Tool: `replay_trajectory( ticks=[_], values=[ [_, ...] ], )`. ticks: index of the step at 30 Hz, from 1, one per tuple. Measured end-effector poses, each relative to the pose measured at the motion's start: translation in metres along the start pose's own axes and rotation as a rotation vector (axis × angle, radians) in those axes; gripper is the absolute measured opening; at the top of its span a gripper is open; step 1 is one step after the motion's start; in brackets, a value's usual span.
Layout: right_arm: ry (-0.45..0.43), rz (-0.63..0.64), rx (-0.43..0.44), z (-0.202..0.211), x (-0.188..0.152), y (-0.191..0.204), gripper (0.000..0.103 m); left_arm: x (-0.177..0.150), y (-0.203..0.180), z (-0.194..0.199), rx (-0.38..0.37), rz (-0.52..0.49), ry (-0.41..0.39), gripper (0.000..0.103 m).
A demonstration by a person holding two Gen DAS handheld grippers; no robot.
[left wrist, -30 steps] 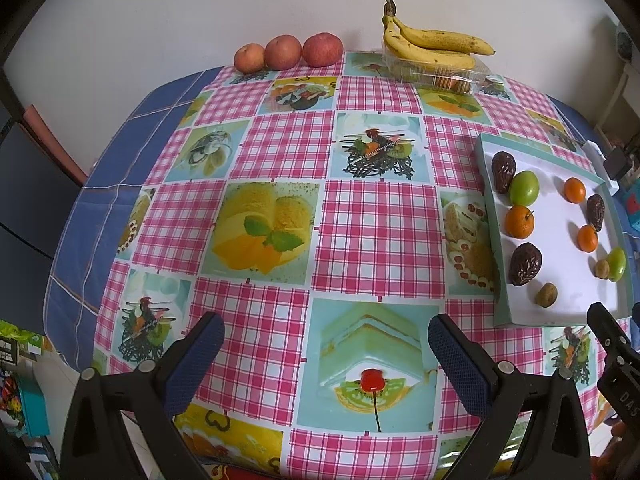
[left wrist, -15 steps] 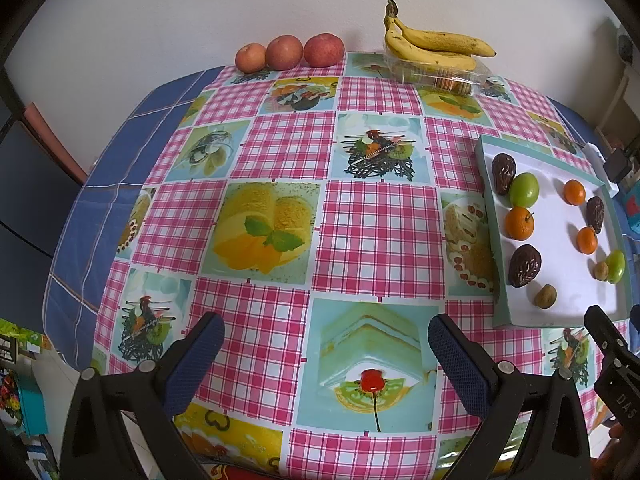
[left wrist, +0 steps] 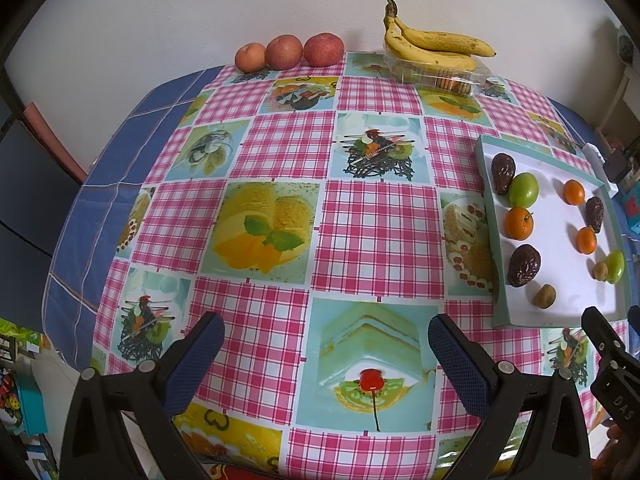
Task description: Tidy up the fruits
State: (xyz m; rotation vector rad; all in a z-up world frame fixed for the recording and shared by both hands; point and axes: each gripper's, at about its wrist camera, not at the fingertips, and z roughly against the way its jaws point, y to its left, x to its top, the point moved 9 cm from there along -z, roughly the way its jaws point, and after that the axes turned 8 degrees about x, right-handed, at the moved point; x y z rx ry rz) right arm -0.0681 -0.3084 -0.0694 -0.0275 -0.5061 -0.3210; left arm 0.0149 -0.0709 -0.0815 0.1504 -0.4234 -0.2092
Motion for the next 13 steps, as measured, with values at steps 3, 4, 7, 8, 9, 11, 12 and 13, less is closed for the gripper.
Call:
replay_trajectory(
  ticks=[3, 4, 7, 8, 9, 11, 12, 13],
  values=[
    [0.0, 0.0, 0.0, 0.0002, 0.0003, 0.0, 0.096, 0.0005, 0.0006, 0.0, 0.003, 0.003, 0.0, 0.103],
    [0.0, 0.0, 0.0, 0.0001, 0.0001, 0.0, 0.096, 0.0003, 0.001, 0.0001, 0.005, 0.004, 0.0, 0.103],
    [0.001, 0.0, 0.0, 0.0, -0.0003, 0.0003, 0.096, 0.0004, 0.0011, 0.001, 0.01, 0.007, -0.001, 0.103],
    [0.0, 0.0, 0.0, 0.0001, 0.0006, 0.0, 0.096, 0.0003, 0.0012, 0.0013, 0.013, 0.006, -0.002, 0.103],
    [0.0, -0.001, 0.0, 0.0001, 0.0007, 0.0001, 0.096, 0.0004, 0.0009, 0.0013, 0.014, 0.007, -0.002, 0.103],
    [0.001, -0.001, 0.0, 0.0001, 0.0007, 0.0002, 0.096, 0.0004, 0.0015, 0.0019, 0.02, 0.008, -0.005, 0.103],
    [0.001, -0.001, 0.0, -0.0005, 0.0003, 0.0008, 0.096, 0.0005, 0.0016, 0.0021, 0.021, 0.01, -0.005, 0.103],
    [0.001, -0.001, 0.0, -0.0005, 0.0001, 0.0009, 0.096, 0.0006, 0.0018, 0.0021, 0.019, 0.011, -0.005, 0.103]
  ],
)
